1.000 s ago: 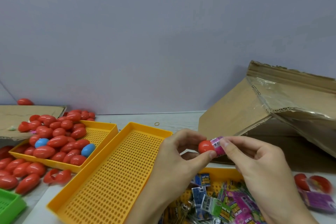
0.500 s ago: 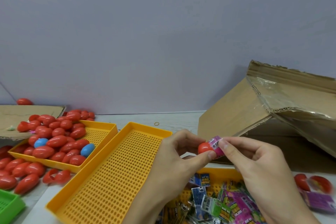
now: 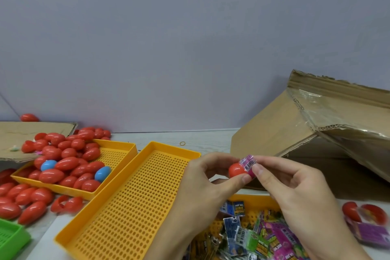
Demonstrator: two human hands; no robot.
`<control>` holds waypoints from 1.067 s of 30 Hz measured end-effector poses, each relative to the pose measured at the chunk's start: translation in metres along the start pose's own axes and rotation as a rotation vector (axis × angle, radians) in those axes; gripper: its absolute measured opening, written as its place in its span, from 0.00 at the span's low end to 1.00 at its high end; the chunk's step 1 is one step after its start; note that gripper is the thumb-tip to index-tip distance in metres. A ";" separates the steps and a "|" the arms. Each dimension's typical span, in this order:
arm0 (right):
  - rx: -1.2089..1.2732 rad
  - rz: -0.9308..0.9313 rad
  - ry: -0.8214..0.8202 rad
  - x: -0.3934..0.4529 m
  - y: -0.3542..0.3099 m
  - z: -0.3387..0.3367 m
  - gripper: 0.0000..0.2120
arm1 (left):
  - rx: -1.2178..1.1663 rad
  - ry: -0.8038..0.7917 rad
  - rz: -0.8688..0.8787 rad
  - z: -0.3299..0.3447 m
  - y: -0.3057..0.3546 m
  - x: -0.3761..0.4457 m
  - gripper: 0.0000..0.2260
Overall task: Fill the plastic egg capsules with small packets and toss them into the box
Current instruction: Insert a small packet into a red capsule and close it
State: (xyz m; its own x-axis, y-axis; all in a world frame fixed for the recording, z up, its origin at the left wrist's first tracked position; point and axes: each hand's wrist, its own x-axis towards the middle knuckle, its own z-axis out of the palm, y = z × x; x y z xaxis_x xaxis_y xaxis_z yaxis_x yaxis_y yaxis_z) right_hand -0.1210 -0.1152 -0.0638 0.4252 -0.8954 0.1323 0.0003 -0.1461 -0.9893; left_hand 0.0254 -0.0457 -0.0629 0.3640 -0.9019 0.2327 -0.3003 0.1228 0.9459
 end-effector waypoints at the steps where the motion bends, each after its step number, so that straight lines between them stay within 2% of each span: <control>1: -0.010 -0.007 0.003 0.000 0.000 0.000 0.08 | 0.003 -0.001 -0.001 0.000 0.000 0.000 0.10; 14: 0.000 0.001 0.010 -0.003 -0.007 0.000 0.13 | 0.038 0.003 -0.010 0.001 0.000 -0.001 0.10; 17: 0.069 0.024 0.040 -0.003 -0.009 0.001 0.14 | 0.025 0.000 -0.006 0.001 -0.001 0.000 0.10; 20: 0.198 0.089 0.023 -0.003 -0.011 0.001 0.08 | 0.006 -0.002 -0.004 0.000 -0.001 0.000 0.11; 23: 0.260 0.133 -0.010 -0.003 -0.010 0.001 0.11 | 0.012 -0.002 -0.006 0.000 -0.001 0.000 0.10; 32: 0.139 0.056 -0.033 -0.003 -0.007 0.001 0.11 | 0.067 0.007 -0.010 0.000 -0.001 -0.001 0.10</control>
State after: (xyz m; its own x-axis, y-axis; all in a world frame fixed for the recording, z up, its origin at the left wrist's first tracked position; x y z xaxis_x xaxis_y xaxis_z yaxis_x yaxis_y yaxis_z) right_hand -0.1212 -0.1111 -0.0576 0.4580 -0.8856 0.0771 0.1001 -0.0348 -0.9944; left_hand 0.0255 -0.0452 -0.0641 0.3738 -0.8999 0.2247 -0.3545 0.0853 0.9312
